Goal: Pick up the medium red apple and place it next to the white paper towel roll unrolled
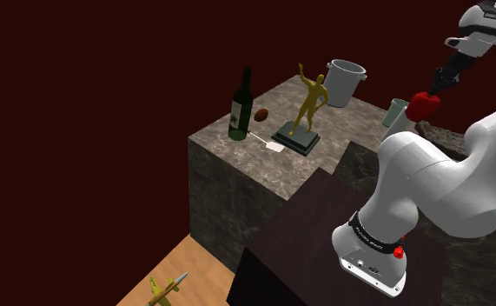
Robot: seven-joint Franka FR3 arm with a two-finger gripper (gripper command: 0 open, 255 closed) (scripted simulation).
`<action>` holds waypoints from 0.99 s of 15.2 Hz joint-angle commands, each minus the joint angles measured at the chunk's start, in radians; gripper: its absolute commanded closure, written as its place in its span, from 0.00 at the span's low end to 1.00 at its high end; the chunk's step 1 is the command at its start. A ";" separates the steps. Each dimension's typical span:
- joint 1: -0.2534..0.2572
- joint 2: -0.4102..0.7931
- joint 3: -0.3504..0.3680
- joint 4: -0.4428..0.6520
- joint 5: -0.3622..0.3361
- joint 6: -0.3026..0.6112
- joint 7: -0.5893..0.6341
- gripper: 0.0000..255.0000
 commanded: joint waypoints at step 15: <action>-0.047 -0.046 -0.029 -0.180 -0.047 0.184 0.038 1.00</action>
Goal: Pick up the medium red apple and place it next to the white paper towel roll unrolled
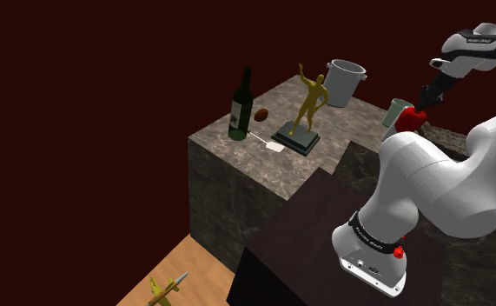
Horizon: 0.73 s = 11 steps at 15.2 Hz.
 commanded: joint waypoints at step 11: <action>0.002 -0.056 -0.046 -0.079 -0.053 0.115 0.028 1.00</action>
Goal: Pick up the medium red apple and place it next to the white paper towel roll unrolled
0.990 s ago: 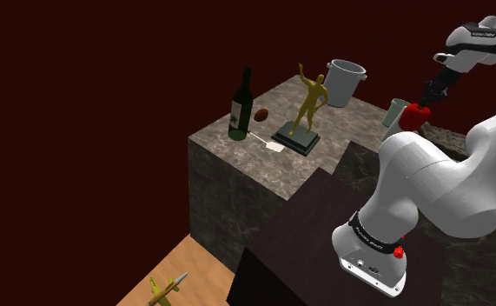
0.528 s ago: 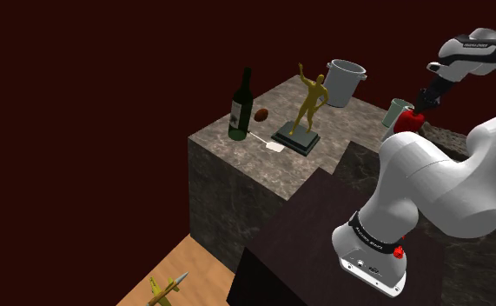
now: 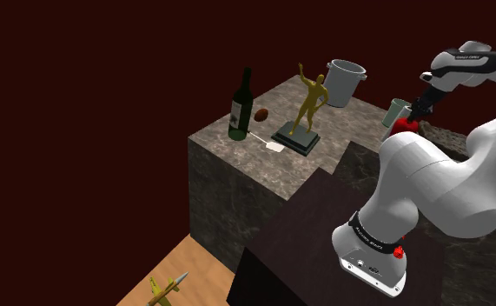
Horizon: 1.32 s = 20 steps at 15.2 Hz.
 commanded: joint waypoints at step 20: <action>0.017 -0.054 -0.047 -0.038 -0.048 0.083 0.022 0.00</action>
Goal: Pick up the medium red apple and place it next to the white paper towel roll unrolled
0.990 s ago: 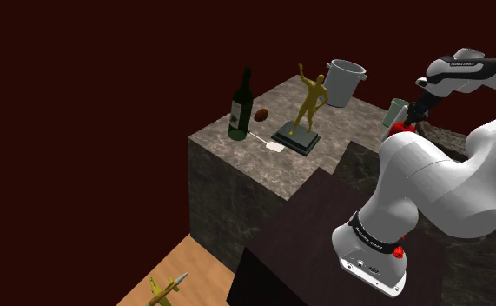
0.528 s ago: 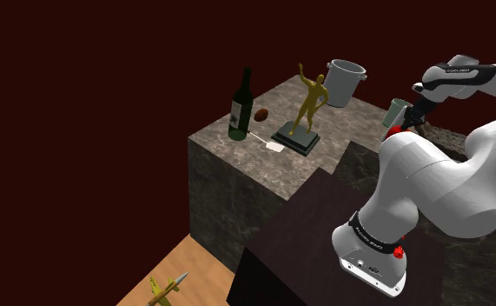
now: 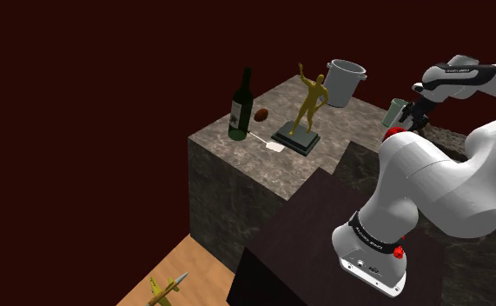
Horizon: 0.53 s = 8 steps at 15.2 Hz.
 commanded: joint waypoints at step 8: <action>-0.022 0.055 0.048 0.035 0.048 -0.081 -0.026 0.00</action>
